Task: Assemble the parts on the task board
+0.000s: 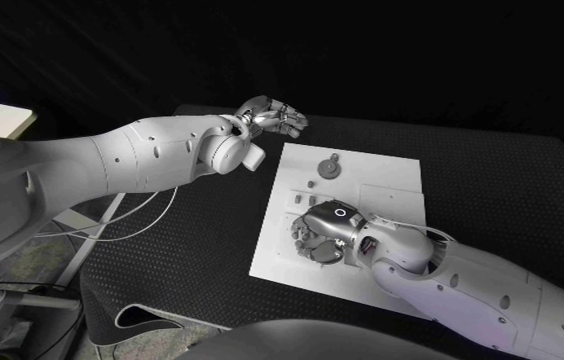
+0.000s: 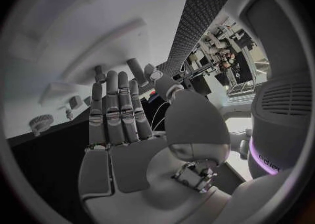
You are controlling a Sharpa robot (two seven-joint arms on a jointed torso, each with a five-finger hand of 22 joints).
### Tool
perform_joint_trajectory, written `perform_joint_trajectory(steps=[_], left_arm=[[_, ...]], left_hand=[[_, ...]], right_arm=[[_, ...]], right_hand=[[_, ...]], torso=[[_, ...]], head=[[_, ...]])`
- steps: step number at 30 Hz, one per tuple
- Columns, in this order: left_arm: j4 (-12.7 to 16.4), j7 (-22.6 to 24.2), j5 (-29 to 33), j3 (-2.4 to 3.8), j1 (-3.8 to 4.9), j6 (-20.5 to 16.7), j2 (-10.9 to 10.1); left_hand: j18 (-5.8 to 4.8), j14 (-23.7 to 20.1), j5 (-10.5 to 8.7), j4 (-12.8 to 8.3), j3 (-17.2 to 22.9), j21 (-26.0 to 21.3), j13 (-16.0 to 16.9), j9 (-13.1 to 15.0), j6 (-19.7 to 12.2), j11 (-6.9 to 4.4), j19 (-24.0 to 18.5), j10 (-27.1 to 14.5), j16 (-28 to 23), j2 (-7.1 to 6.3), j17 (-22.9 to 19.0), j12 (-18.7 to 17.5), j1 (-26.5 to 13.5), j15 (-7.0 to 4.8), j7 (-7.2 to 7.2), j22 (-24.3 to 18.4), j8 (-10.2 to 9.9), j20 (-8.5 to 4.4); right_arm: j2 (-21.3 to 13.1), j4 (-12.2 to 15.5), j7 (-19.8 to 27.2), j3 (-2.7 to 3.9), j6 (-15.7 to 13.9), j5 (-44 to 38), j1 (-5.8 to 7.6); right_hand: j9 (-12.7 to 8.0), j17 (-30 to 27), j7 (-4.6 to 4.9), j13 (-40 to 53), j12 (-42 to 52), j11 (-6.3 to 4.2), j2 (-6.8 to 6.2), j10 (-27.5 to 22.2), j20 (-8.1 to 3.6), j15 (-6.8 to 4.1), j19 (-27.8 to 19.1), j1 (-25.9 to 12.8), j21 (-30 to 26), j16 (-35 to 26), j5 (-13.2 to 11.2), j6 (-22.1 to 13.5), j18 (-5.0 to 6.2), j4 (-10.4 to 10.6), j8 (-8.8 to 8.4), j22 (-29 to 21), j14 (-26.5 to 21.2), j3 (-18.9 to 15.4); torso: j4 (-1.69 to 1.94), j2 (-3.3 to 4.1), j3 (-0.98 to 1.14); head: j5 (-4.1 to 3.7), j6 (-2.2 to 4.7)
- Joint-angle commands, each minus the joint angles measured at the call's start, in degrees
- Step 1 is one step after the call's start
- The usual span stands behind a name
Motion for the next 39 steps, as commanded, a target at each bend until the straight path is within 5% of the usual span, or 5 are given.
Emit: perform_joint_trajectory(steps=[1, 21, 25, 32, 39], left_arm=[[0.1, 0.3, 0.3, 0.04, 0.08, 0.6, 0.0], [-0.2, 0.3, 0.3, 0.04, 0.08, 0.6, 0.2], [-0.6, 0.4, 0.3, 0.04, 0.08, 0.7, 0.3], [-1.3, 0.5, 0.3, 0.03, 0.06, 0.9, 0.9], [-2.5, 0.5, 0.8, 0.01, 0.03, 0.9, 1.2]], left_hand=[[-0.3, 0.1, -0.07, -0.1, -0.4, 0.3, -0.1, -0.1, -0.4, 0.05, -0.3, -0.3, -0.3, 0.37, 0.1, -0.1, 0.2, 0.25, -0.05, -0.1, 0.2, -0.1], [-0.3, 0.1, -0.07, -0.1, -0.4, 0.3, -0.1, -0.1, -0.4, 0.05, -0.3, -0.3, -0.3, 0.37, 0.2, -0.1, 0.3, 0.26, -0.05, -0.1, 0.2, -0.1], [-0.31, 0.1, -0.07, -0.1, -0.5, 0.3, -0.1, -0.1, -0.4, 0.06, -0.3, -0.3, -0.4, 0.36, 0.2, -0.1, 0.2, 0.27, -0.05, -0.1, 0.2, -0.1], [-0.32, 0.0, -0.04, -0.1, -0.3, 0.3, -0.2, -0.1, -0.4, 0.1, -0.4, -0.4, -0.5, 0.52, 0.3, -0.2, 0.4, 0.3, -0.07, -0.2, 0.3, -0.08], [-0.36, 0.0, -0.04, 0.0, -0.4, 0.2, -0.2, -0.1, -0.5, 0.16, -0.5, -0.5, -0.6, 0.46, 0.3, -0.2, 0.3, 0.36, -0.03, -0.3, 0.2, -0.02]], right_arm=[[-0.1, -0.2, 0.8, -0.01, -1.8, 1.5, -0.03], [-3.3, 4.2, 3.2, 0.28, -8.8, 6.5, 0.1], [-4.6, 5.5, 4.2, 1.36, -9.5, 8.8, 0.66], [-8.1, 6.4, 4.8, 6.66, -8.6, 16.0, 2.81], [-14.0, 8.1, -2.4, 7.01, 0.8, 26.9, 8.97]], right_hand=[[-0.3, -0.1, 0.57, -0.1, -0.7, 0.51, -1.39, -1.2, 0.05, 0.62, -1.2, -0.1, -0.4, -0.7, 0.1, -1.1, -0.49, 0.1, -0.73, 1.4, -1.3, -0.5], [-1.1, 0.5, 1.88, 0.0, -1.7, 1.44, -3.25, -3.2, -0.13, 1.64, -3.4, -1.0, 0.0, -1.6, 0.1, -3.5, -1.48, 0.1, -2.05, 1.6, -3.4, -2.0], [-1.1, 0.6, 1.83, 0.0, -1.9, 1.57, -3.47, -3.5, -0.23, 1.64, -3.3, -0.8, 0.3, -1.7, 0.1, -3.5, -1.5, 0.1, -2.0, 1.6, -3.5, -2.1], [-1.0, 1.0, 1.53, 0.0, -2.0, 1.65, -3.24, -3.6, -0.54, 1.32, -2.2, -0.7, 1.6, -1.3, 0.1, -3.1, -1.34, 0.2, -1.73, 1.6, -2.8, -2.2], [-0.8, 3.2, 1.35, 1.7, 1.1, -0.93, -0.15, 2.1, -1.76, -2.52, 5.5, -3.4, 6.5, 3.0, 0.1, -2.3, 0.82, 0.9, -1.12, 1.5, 5.6, -3.0]], torso=[[-0.03, 0.0, 0.03], [-0.08, -0.06, 0.12], [-0.15, -0.09, 0.11], [-0.4, -0.32, 0.08], [-0.94, -0.74, 0.07]], head=[[-0.02, -0.04], [-0.59, 0.81], [-1.03, 1.28], [-2.44, 2.43], [-3.1, 3.43]])
